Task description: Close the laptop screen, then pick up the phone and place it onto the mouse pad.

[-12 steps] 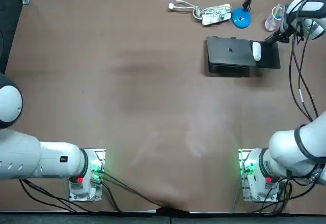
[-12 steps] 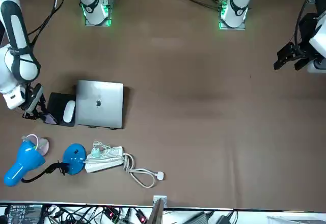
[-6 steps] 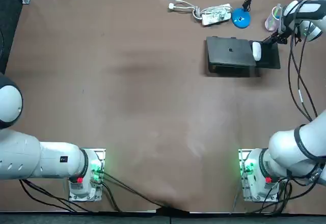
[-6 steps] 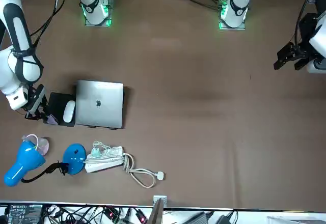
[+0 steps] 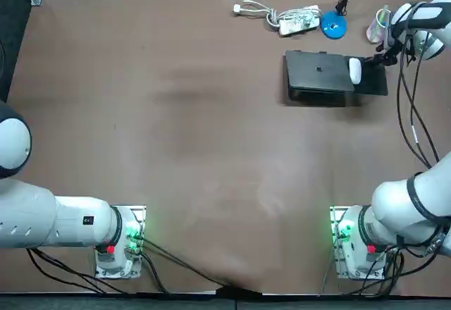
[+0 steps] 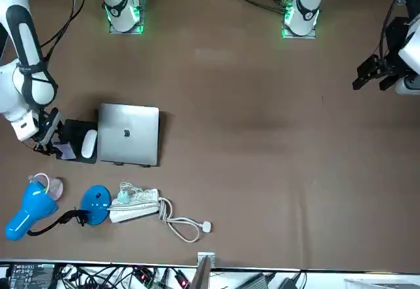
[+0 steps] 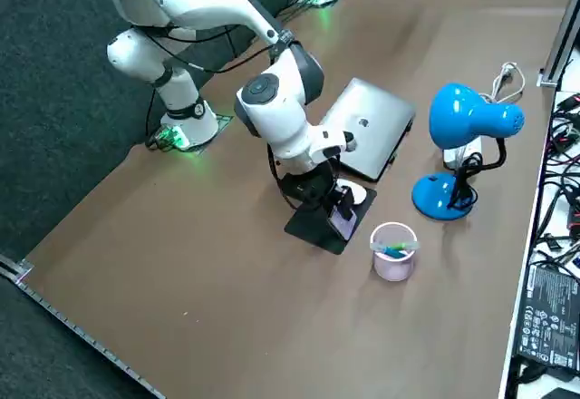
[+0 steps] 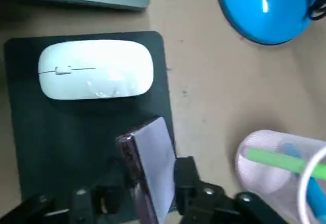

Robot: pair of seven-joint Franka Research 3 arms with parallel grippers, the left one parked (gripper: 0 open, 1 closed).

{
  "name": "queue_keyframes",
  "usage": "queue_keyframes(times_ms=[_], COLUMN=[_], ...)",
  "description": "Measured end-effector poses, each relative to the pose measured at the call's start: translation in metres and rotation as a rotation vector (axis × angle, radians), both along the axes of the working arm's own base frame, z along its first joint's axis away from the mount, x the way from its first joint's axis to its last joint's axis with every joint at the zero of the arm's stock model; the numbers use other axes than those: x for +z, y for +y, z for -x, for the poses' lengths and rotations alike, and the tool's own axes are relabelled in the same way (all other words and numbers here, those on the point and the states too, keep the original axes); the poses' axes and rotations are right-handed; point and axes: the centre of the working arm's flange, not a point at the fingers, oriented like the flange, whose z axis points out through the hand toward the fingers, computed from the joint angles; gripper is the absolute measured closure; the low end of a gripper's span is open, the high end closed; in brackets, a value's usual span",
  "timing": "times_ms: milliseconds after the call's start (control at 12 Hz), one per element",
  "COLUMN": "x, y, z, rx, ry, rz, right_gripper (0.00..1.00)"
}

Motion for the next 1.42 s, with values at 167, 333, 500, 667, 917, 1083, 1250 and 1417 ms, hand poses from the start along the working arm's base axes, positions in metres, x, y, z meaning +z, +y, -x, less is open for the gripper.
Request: queue_keyframes(times_ms=[167, 333, 500, 667, 917, 1083, 1250, 1417], x=[0.000, 0.015, 0.033, 0.052, 0.083, 0.114, 0.154, 0.195], y=[0.000, -0.001, -0.002, -0.002, 0.002, 0.008, 0.013, 0.017], z=[0.002, 0.002, 0.003, 0.004, 0.006, 0.006, 0.002, -0.002], rx=[0.000, 0.003, 0.004, -0.015, -0.130, -0.232, -0.317, -0.424], ry=[0.001, -0.001, -0.009, -0.014, 0.003, 0.050, 0.105, 0.179], rz=[0.000, -0.004, -0.006, -0.020, -0.073, -0.134, -0.176, -0.177], right_gripper=[0.29, 0.00, 0.00, 0.00, 0.00, 0.00, 0.00, 0.00])
